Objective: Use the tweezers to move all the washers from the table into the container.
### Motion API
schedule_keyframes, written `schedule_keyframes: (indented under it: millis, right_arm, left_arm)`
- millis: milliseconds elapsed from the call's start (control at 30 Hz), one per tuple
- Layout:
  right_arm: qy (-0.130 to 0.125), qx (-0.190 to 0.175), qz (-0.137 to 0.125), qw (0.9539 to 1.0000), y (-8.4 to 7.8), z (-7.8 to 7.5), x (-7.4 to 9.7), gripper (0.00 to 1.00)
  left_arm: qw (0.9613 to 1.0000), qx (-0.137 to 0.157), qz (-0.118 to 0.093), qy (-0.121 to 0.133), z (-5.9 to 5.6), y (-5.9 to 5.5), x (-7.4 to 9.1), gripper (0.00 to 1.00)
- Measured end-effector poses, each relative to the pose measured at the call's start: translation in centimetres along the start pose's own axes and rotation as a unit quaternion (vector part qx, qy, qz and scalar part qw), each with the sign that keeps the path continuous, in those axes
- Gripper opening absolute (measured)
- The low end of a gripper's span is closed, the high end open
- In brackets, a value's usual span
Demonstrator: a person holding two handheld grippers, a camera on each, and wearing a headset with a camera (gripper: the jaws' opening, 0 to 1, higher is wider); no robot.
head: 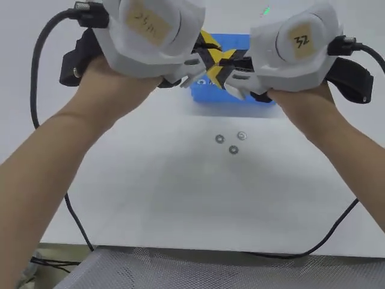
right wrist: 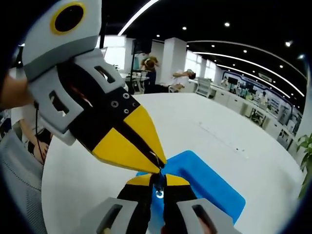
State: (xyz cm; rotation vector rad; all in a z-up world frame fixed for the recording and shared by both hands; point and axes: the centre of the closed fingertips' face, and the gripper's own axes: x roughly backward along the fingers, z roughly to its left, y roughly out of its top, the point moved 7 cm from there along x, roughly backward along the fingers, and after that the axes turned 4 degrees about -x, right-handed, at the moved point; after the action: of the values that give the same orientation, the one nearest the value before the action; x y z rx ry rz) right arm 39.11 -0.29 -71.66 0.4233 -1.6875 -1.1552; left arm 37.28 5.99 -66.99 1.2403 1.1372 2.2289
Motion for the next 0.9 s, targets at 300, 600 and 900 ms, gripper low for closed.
schedule_keyframes:
  millis: [300, 600, 900]
  right_arm:
    - [0.004, -0.002, 0.019, 0.9998, -1.0, -0.3, -1.2, 0.04]
    - [-0.009, -0.027, -0.018, 0.9994, 0.6, 0.2, 1.7, 0.07]
    - [-0.004, -0.045, -0.054, 0.9975, 1.4, 2.0, 5.8, 0.10]
  left_arm:
    - [0.9999, 0.004, 0.011, -0.002, -0.1, -1.0, -0.9, 0.00]
    - [0.9999, -0.010, -0.008, -0.002, -0.7, 1.3, 1.5, 0.00]
    - [0.9987, -0.034, -0.035, -0.017, -3.0, 4.0, 4.7, 0.00]
